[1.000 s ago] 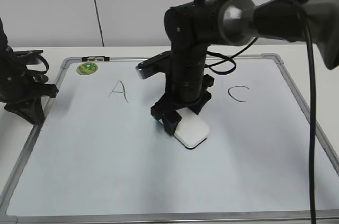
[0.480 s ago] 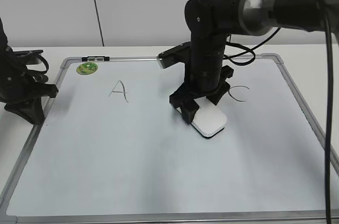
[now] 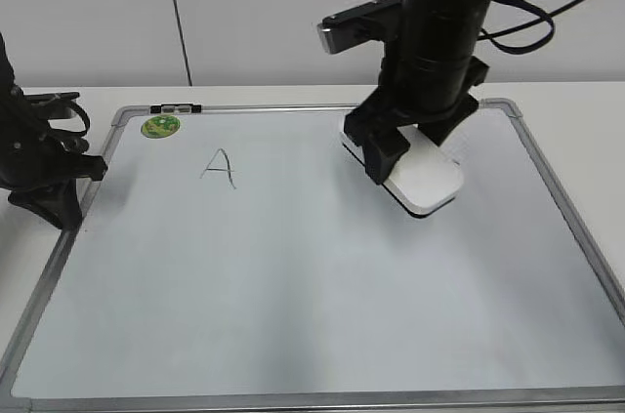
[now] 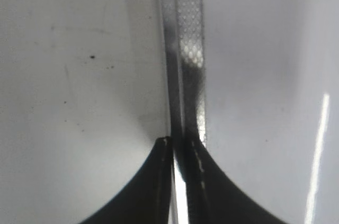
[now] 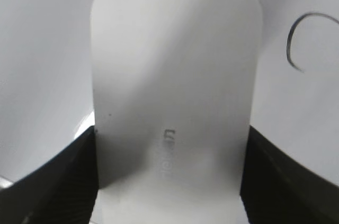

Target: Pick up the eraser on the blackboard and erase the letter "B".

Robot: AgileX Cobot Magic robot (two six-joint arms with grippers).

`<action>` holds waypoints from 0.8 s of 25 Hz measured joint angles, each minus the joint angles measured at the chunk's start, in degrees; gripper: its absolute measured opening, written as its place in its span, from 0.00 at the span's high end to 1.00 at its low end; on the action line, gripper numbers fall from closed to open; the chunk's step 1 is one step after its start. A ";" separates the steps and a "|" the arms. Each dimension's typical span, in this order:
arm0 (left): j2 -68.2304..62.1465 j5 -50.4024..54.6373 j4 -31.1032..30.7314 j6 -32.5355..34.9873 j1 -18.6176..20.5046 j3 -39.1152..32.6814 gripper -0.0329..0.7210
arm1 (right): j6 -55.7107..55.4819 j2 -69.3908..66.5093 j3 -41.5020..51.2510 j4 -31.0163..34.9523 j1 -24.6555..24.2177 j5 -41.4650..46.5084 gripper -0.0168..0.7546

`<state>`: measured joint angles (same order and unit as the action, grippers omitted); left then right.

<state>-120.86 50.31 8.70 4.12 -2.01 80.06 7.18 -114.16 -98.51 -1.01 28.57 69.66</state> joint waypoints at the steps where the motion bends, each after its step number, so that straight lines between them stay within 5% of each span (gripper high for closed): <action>1: 0.00 0.00 0.00 0.00 0.00 0.00 0.91 | 0.00 0.00 0.00 0.00 0.00 0.00 0.28; 6: 0.00 0.00 0.00 0.00 0.00 0.00 0.91 | -2.28 9.17 14.75 0.12 -2.59 -3.23 0.28; 10: 0.00 0.00 0.00 0.00 0.00 0.00 0.91 | -2.67 13.05 23.47 1.01 -9.17 -6.02 0.28; 19: 0.00 0.00 0.00 0.00 0.00 0.00 0.91 | -2.67 13.87 25.97 3.04 -21.12 -10.96 0.28; 20: 0.00 0.00 0.00 0.00 0.00 0.00 0.91 | -2.75 13.87 25.97 3.71 -25.73 -12.77 0.28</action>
<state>-120.86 50.31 8.70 4.12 -2.01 80.06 4.43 -100.29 -72.55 2.70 2.84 56.89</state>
